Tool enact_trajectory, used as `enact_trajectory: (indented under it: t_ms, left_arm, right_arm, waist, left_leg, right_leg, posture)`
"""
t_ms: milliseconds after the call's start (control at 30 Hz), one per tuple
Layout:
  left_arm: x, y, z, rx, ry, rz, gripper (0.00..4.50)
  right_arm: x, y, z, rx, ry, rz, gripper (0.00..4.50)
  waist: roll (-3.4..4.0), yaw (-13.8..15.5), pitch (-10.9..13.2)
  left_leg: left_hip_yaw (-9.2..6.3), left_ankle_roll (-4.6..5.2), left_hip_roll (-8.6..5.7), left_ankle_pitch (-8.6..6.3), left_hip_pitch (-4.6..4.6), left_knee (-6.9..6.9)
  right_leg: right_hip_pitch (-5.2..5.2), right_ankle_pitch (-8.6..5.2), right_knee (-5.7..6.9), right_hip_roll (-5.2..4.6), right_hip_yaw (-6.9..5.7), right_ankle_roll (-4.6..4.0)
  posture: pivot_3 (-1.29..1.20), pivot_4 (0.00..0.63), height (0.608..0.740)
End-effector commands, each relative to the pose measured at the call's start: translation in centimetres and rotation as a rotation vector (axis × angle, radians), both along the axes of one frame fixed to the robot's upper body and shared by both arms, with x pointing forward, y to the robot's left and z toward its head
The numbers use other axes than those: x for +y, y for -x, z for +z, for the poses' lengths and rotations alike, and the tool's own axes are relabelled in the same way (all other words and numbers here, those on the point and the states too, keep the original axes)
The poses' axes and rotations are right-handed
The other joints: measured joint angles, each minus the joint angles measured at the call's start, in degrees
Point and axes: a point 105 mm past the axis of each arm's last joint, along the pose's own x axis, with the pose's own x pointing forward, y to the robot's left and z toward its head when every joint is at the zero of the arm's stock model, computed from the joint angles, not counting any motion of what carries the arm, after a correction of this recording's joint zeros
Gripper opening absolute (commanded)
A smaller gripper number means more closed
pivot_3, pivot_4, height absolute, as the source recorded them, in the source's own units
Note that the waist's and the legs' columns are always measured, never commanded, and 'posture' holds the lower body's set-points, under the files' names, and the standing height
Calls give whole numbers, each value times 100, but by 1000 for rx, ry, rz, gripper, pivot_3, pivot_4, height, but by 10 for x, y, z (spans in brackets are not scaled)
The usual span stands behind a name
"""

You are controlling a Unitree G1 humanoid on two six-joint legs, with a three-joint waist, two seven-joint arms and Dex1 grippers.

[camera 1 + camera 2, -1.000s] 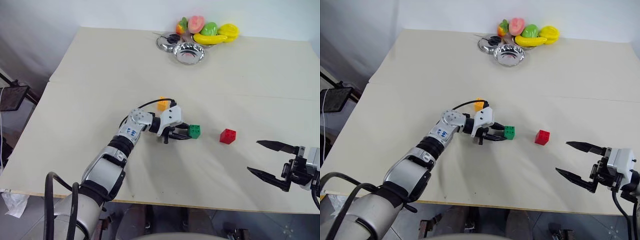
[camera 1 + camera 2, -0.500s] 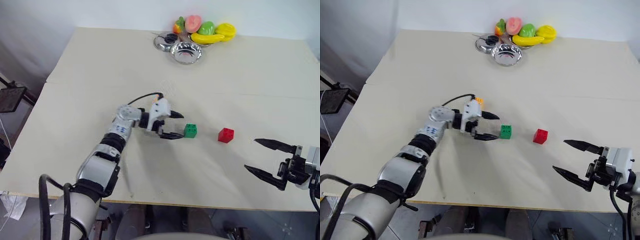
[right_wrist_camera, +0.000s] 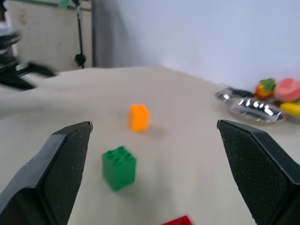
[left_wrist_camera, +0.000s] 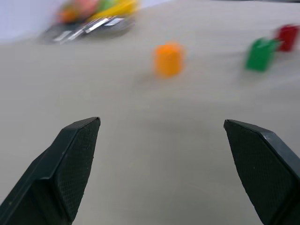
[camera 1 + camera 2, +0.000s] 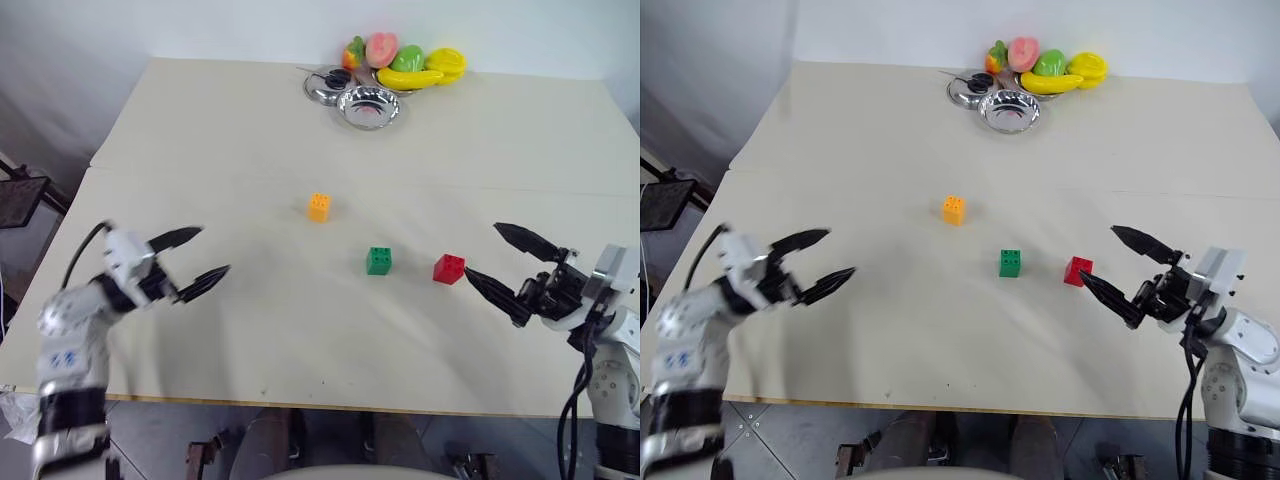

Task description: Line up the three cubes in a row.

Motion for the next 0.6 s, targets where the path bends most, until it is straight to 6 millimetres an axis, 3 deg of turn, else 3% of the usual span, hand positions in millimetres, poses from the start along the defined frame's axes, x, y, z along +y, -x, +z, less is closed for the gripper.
enact_trajectory:
  t_ms: [33, 167, 400, 500, 600]
  left_arm:
    - [8, 15, 7, -46, 40, 112, 4489]
    - [-15, 10, 12, -47, 85, 108, 4489]
    - [-81, -45, 36, -7, 95, -3, 4489]
    - [-117, -66, 36, 51, 64, -85, 4489]
    - [-136, -80, 25, 121, 18, -98, 4489]
  right_arm:
    - [-1, 1, 6, -42, 3, -13, 4500]
    - [-5, 0, 4, -25, 31, -18, 4500]
    - [-14, -4, 6, 3, 87, -39, 4500]
    - [-16, -5, 3, 46, 112, -51, 4500]
    - [-13, -3, 3, 59, 113, -35, 4500]
  waist:
    - [0, 34, 0]
    - [0, 122, 0]
    - [4, 100, -4]
    - [4, 90, -4]
    - [4, 76, -4]
  left_leg:
    - [2, 0, 0, 0, 0, 1]
    - [2, -1, -1, -2, 1, 1]
    - [9, 2, -10, 1, 2, 6]
    - [16, 2, -10, 1, 3, 2]
    - [24, 1, -11, 1, 2, 0]
  right_leg:
    - [0, 0, 0, 0, 2, 0]
    - [0, 0, 2, -3, 3, -1]
    - [-5, 2, 20, -5, 7, -3]
    - [-7, 2, 18, 1, 8, -3]
    - [-7, 2, 7, 12, 9, -2]
  posture:
    - [0, 150, 740]
    - [0, 150, 740]
    - [0, 150, 740]
    - [0, 150, 740]
    - [0, 150, 740]
